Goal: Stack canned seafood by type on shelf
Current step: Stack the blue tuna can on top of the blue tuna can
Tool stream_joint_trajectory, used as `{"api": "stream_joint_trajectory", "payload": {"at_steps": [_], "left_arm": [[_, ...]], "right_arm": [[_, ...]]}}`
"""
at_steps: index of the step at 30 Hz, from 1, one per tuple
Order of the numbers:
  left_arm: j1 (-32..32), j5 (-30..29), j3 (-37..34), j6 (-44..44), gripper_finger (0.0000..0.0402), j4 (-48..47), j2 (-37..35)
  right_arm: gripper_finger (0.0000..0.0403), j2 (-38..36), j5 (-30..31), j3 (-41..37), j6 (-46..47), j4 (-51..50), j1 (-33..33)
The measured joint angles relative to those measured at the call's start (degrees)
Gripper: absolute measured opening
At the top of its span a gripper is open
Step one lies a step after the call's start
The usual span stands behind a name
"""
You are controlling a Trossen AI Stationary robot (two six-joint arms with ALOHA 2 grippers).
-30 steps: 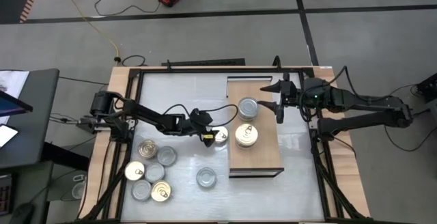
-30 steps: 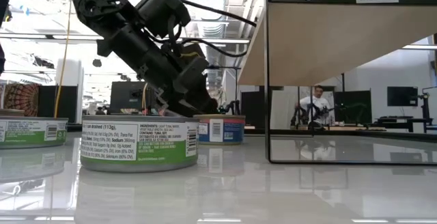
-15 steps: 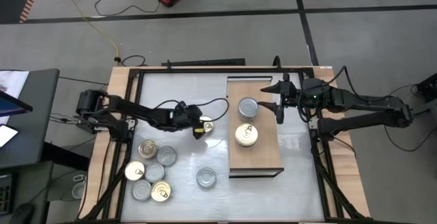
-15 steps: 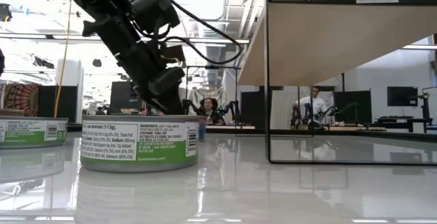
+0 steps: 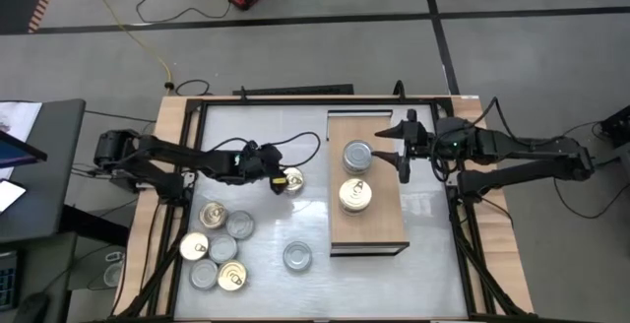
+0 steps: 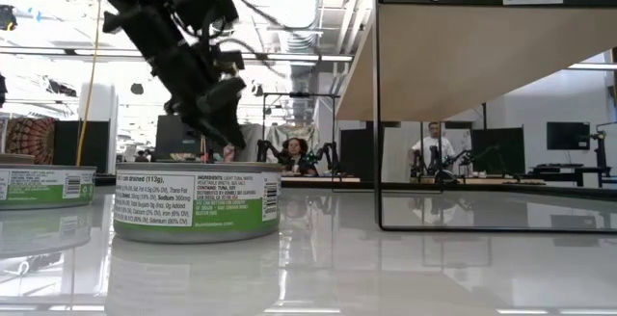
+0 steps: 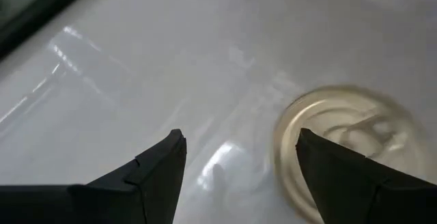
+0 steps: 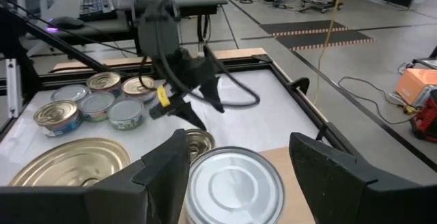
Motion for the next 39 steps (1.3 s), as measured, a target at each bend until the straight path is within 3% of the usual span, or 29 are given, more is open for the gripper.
{"api": "stream_joint_trajectory", "payload": {"at_steps": [7,11,17,27,33,39], "left_arm": [[0.11,1.25,-0.76,-0.36,0.0263,1.29,2.46],[0.58,2.73,-0.71,-0.74,0.024,0.39,2.44],[2.83,8.33,-0.5,-3.76,0.0166,-2.02,2.97],[5.49,15.61,-0.46,-1.38,0.0015,-1.83,2.97],[8.35,19.84,-0.52,-1.08,0.0001,-2.57,2.56],[11.3,18.27,-0.96,0.32,0.0,-7.07,2.94]], "right_arm": [[0.0276,0.0,0.2,0.0,-0.34,0.01,-0.13],[0.0276,0.0,0.22,0.0,-0.5,0.02,-0.15],[0.0276,0.0,0.24,0.0,-0.5,0.05,-0.11],[0.0276,0.0,0.26,0.0,-0.72,0.07,-0.11],[0.0276,0.0,0.25,0.0,-0.7,0.05,-0.09],[0.0276,0.0,0.24,0.0,-0.68,-0.02,-0.1]]}}
